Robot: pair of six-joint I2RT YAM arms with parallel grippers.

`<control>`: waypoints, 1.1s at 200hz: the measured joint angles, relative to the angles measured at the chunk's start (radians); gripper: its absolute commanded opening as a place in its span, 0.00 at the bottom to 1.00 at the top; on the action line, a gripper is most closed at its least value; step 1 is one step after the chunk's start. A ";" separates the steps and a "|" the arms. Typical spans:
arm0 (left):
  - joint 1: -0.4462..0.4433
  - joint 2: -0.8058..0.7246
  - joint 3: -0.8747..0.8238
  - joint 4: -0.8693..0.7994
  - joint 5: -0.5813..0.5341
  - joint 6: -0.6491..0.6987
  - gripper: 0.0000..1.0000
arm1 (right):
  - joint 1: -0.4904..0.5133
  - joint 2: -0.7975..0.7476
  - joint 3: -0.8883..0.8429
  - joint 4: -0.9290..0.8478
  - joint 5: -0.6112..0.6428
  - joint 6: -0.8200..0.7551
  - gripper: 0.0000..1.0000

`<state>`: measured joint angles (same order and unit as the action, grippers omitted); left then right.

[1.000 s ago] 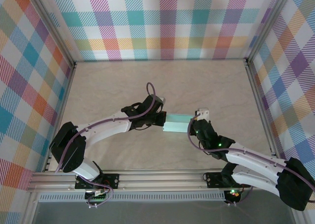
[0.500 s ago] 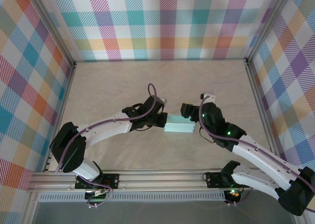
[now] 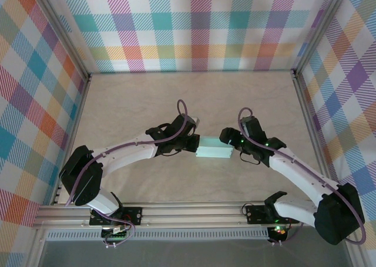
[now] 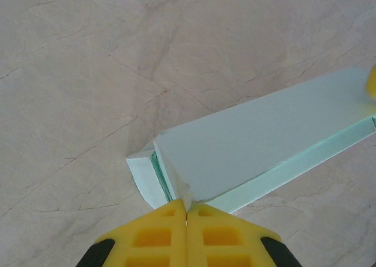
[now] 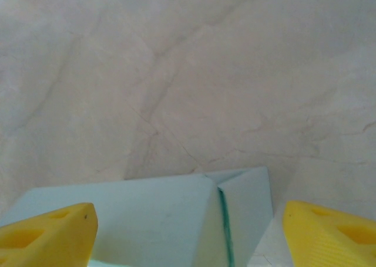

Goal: Fold the paper box

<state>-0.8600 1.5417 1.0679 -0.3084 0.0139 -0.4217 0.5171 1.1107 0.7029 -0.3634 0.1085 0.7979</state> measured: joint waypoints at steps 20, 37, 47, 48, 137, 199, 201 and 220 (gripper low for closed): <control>-0.001 0.000 0.000 -0.004 0.001 0.001 0.11 | 0.000 0.015 -0.016 0.027 -0.006 0.010 0.80; -0.002 0.000 0.000 -0.010 0.005 0.000 0.19 | 0.000 0.032 -0.023 0.050 -0.006 0.014 0.80; -0.002 0.000 0.000 -0.014 0.012 0.009 0.27 | -0.001 0.041 -0.028 0.065 -0.006 0.019 0.80; -0.002 0.000 0.000 -0.014 0.012 0.008 0.27 | -0.001 0.042 -0.029 0.066 -0.006 0.020 0.80; -0.003 -0.039 -0.002 -0.065 0.113 0.062 0.77 | -0.001 0.047 -0.036 0.085 -0.005 0.052 0.80; 0.043 -0.122 -0.032 0.010 0.184 -0.077 1.00 | -0.001 0.063 -0.037 0.103 -0.016 0.051 0.82; 0.050 -0.118 -0.031 0.014 0.183 -0.093 1.00 | -0.001 0.065 -0.037 0.105 -0.017 0.051 0.82; 0.098 -0.072 -0.029 0.049 0.185 -0.205 0.93 | -0.001 0.073 -0.041 0.120 -0.023 0.051 0.82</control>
<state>-0.7620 1.4693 1.0389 -0.2596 0.1993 -0.6270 0.5163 1.1835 0.6617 -0.2432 0.0860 0.8494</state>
